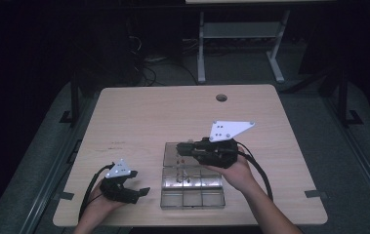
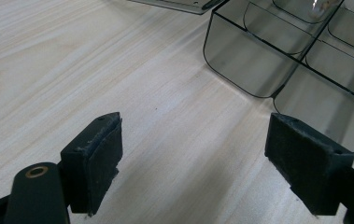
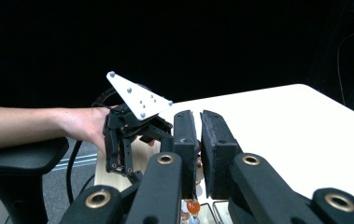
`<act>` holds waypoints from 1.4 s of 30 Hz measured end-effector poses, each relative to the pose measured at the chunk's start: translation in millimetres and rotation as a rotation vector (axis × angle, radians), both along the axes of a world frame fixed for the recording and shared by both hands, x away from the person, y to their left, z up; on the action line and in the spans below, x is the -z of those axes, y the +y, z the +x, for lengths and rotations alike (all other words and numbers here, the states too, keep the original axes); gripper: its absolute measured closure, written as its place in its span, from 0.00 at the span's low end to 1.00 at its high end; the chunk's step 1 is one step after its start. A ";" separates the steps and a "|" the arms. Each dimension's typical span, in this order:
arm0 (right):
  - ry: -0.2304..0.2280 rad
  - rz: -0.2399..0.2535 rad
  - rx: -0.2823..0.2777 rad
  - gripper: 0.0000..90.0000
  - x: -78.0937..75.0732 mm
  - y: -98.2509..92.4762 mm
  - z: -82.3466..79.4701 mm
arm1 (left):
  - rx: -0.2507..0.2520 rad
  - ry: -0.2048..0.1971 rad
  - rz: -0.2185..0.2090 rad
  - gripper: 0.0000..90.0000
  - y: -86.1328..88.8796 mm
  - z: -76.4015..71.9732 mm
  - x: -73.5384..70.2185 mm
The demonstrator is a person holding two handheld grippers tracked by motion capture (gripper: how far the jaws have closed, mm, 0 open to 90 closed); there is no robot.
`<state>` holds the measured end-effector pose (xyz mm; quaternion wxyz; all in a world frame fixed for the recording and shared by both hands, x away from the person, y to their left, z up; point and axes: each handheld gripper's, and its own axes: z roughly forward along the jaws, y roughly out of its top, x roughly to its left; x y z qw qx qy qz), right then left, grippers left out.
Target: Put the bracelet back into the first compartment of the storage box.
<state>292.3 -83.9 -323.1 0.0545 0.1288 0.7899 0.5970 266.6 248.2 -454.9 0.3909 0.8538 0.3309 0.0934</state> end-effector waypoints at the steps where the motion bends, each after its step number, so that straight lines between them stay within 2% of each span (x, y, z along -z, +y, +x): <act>1: 0.001 0.002 -0.002 0.94 0.8 1.1 0.0 | 0.000 0.001 0.000 0.21 0.1 0.1 0.1; 9: 0.017 -0.004 -0.020 0.94 13.1 12.7 0.8 | 0.006 0.006 0.006 0.21 -0.9 0.4 0.8; 15: 0.046 -0.029 -0.027 0.94 25.5 20.7 3.0 | 0.007 0.007 0.007 0.21 -1.1 0.4 1.2; 21: 0.056 -0.046 -0.036 0.94 34.6 24.8 5.1 | 0.012 0.008 0.010 0.21 -1.6 0.8 1.7; 35: 0.115 -0.101 -0.026 0.94 60.8 30.5 10.5 | 0.007 0.014 0.001 0.21 -2.1 0.8 3.0; 42: 0.142 -0.140 0.000 0.94 75.5 32.8 14.4 | 0.009 0.015 0.006 0.21 -1.7 1.0 3.1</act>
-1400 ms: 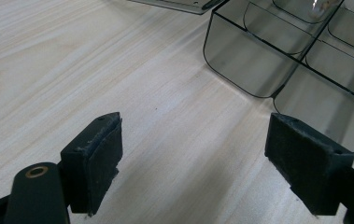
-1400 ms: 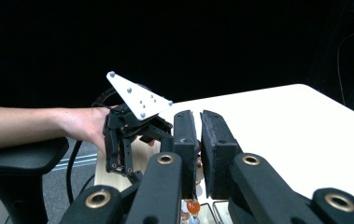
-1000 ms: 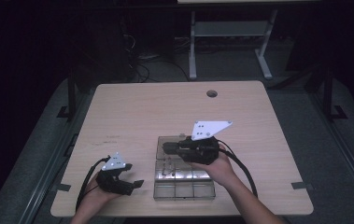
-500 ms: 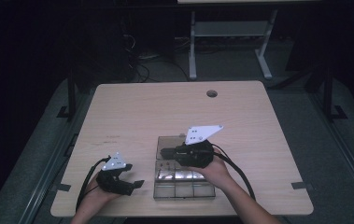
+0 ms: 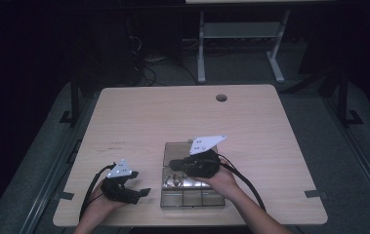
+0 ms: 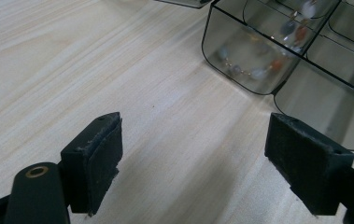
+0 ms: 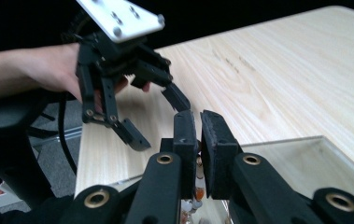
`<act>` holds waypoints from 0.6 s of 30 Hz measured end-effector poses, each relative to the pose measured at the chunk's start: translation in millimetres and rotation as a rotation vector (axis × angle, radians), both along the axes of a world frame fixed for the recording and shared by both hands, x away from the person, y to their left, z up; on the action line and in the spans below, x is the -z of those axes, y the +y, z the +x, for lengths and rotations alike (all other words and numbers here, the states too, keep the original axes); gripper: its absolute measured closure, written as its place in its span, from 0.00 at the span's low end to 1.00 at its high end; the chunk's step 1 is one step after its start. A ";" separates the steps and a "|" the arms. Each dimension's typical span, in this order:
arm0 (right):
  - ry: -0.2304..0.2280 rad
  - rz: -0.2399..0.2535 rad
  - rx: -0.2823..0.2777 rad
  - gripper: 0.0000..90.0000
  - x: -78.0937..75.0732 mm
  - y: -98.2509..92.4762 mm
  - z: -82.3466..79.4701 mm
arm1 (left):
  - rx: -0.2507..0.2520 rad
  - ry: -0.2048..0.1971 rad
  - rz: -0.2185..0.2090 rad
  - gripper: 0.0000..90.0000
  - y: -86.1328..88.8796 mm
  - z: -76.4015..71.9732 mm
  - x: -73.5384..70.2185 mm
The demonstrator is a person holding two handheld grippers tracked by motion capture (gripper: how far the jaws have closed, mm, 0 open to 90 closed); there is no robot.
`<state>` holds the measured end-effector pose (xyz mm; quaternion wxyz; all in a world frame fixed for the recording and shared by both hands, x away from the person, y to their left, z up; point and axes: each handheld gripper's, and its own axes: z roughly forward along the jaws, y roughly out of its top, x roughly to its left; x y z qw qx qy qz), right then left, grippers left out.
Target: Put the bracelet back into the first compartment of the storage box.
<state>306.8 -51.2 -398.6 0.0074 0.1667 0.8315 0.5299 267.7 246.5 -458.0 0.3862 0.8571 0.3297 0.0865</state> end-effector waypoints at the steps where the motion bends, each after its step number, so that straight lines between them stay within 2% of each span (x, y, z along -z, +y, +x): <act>1: 0.006 -0.005 0.003 0.94 2.9 0.3 0.6 | 0.000 0.001 0.000 0.21 -0.1 -0.2 0.0; 8: 0.041 -0.058 0.005 0.94 23.5 5.1 3.5 | 0.009 0.001 0.012 0.21 0.2 0.6 0.7; 14: 0.070 -0.109 0.001 0.93 37.6 10.8 3.3 | 0.002 0.004 0.002 0.21 -1.5 -0.1 1.2; 18: 0.059 -0.137 -0.005 0.93 41.2 13.0 3.1 | 0.005 0.004 0.005 0.21 -1.2 0.4 1.5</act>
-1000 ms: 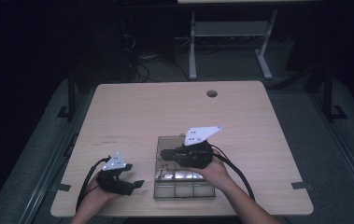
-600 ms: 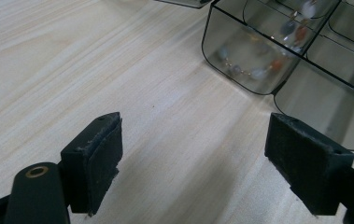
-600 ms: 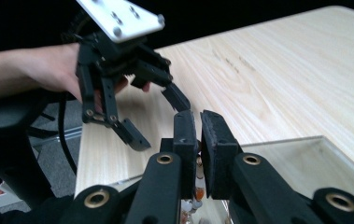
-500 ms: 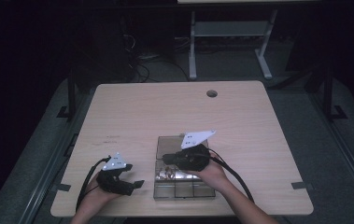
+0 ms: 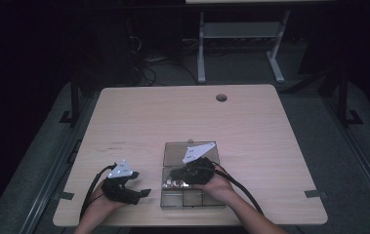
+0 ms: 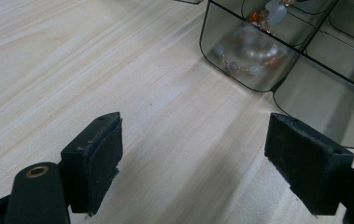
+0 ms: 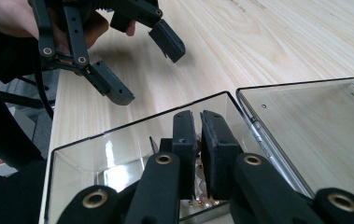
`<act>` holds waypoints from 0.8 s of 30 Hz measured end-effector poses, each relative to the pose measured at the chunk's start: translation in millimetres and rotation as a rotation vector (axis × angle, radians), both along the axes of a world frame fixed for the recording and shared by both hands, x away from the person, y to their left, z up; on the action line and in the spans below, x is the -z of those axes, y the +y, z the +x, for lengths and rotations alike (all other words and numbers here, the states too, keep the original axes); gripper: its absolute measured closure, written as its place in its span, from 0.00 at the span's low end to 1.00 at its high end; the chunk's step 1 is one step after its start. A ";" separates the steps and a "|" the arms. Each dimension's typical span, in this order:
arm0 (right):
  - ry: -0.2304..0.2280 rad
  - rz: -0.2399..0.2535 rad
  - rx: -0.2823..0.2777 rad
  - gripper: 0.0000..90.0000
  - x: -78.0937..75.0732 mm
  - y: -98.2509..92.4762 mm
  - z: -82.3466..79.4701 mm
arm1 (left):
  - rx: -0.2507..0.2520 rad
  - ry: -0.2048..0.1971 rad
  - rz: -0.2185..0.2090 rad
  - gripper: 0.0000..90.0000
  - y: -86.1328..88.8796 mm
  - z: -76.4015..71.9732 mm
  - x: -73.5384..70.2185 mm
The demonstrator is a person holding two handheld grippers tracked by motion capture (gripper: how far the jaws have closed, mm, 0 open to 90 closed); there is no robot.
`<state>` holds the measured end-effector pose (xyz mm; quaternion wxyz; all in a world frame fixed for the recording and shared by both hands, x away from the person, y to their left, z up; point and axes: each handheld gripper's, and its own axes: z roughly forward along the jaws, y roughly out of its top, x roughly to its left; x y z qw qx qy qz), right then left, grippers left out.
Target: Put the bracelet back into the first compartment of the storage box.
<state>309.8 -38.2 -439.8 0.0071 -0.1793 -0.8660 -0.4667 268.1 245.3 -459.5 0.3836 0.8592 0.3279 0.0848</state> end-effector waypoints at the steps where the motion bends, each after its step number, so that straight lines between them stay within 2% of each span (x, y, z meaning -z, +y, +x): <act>1: 0.001 -0.001 0.000 0.92 0.0 0.1 0.1 | -0.002 0.002 -0.001 0.21 0.0 0.0 0.1; 8: 0.015 0.011 0.026 0.78 -1.1 -1.9 1.2 | 0.000 0.000 -0.002 0.21 -0.3 -0.1 -0.1; 11: 0.012 0.024 0.034 0.70 -2.9 -3.9 1.4 | 0.008 -0.003 0.002 0.21 -0.3 0.0 0.1; 15: 0.020 0.047 0.049 0.64 -7.1 -8.0 1.6 | 0.012 0.004 0.007 0.21 -0.2 0.7 0.4; 17: 0.032 0.031 0.047 0.58 -9.8 -9.8 2.5 | 0.015 0.001 0.009 0.21 0.3 0.4 0.4; 24: 0.018 0.024 0.086 0.53 -17.4 -22.7 3.1 | 0.016 0.000 0.009 0.21 0.2 0.5 -0.1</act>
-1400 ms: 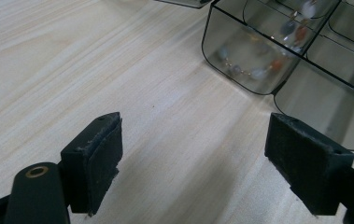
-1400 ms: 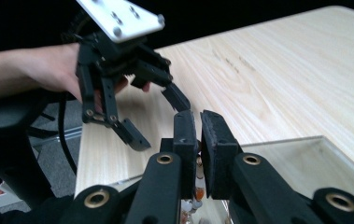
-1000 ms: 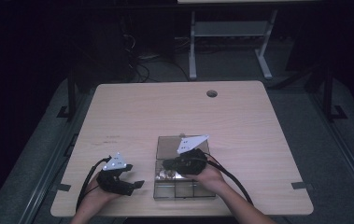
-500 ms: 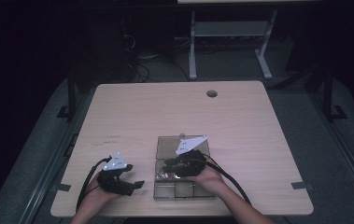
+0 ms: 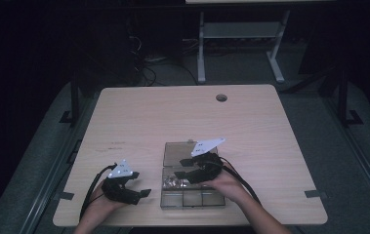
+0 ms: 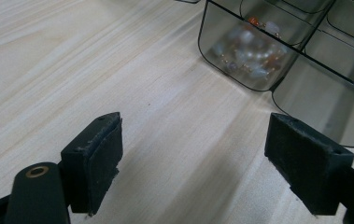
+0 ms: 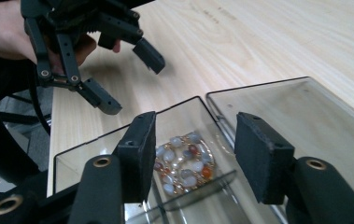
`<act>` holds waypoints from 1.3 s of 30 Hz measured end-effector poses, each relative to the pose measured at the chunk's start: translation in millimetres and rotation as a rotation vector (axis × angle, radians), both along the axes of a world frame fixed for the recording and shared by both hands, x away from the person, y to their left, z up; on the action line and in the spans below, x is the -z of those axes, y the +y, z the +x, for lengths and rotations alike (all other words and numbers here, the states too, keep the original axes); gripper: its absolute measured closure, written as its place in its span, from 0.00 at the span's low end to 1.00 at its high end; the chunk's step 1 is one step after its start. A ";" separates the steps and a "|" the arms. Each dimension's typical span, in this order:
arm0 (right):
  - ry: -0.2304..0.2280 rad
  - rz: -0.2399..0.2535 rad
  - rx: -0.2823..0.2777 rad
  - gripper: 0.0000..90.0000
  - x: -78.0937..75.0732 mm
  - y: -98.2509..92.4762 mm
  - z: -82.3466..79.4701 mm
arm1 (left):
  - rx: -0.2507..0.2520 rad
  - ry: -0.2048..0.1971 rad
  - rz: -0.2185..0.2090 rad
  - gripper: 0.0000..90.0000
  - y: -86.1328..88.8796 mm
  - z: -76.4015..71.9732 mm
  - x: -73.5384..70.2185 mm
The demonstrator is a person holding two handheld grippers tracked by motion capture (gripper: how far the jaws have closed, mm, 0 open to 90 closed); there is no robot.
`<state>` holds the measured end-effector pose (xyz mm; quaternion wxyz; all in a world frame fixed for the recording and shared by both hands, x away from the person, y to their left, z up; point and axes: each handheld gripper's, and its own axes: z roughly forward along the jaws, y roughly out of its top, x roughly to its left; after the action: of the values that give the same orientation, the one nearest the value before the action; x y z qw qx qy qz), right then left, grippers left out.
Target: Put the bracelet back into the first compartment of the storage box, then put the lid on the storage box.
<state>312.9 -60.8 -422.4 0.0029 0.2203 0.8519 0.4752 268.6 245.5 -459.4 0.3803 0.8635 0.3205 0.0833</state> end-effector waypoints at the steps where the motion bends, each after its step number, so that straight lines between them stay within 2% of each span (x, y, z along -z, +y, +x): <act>1: 0.002 0.001 0.005 0.53 -0.6 -2.3 0.4 | 0.000 0.001 -0.001 0.21 -0.2 -0.1 0.2; 4: 0.012 0.006 0.040 0.50 -3.7 -13.9 2.7 | -0.005 0.003 -0.008 0.21 -0.4 -0.1 1.0; 13: -0.007 0.028 0.153 0.42 -13.0 -54.7 5.8 | -0.006 -0.002 -0.006 0.21 1.3 -0.4 0.1; 21: -0.023 0.052 0.225 0.38 -20.5 -82.5 10.2 | -0.008 -0.011 -0.013 0.21 2.1 -0.8 -0.7; 24: -0.026 0.058 0.253 0.35 -22.6 -90.6 12.4 | -0.005 -0.010 -0.006 0.20 3.1 -0.6 -0.8; 28: -0.023 0.071 0.276 0.33 -25.3 -98.9 14.1 | -0.020 -0.021 -0.021 0.20 2.6 -0.5 -3.9; 31: -0.014 0.059 0.295 0.31 -22.2 -106.4 14.1 | -0.030 -0.016 -0.030 0.19 1.2 -0.3 -6.0; 32: -0.011 0.063 0.304 0.31 -20.4 -109.6 14.3 | -0.028 -0.021 -0.023 0.19 1.2 0.4 -7.6; 35: 0.004 0.070 0.327 0.29 -18.3 -114.3 16.3 | -0.037 -0.036 -0.043 0.19 0.2 1.2 -12.0; 39: 0.009 0.057 0.333 0.26 -14.9 -117.6 18.2 | -0.034 -0.040 -0.047 0.19 -2.4 3.0 -17.1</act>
<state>331.1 -178.4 -407.5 0.0717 0.3606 0.7897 0.4911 271.6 243.1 -442.3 0.4054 0.8469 0.3293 0.0996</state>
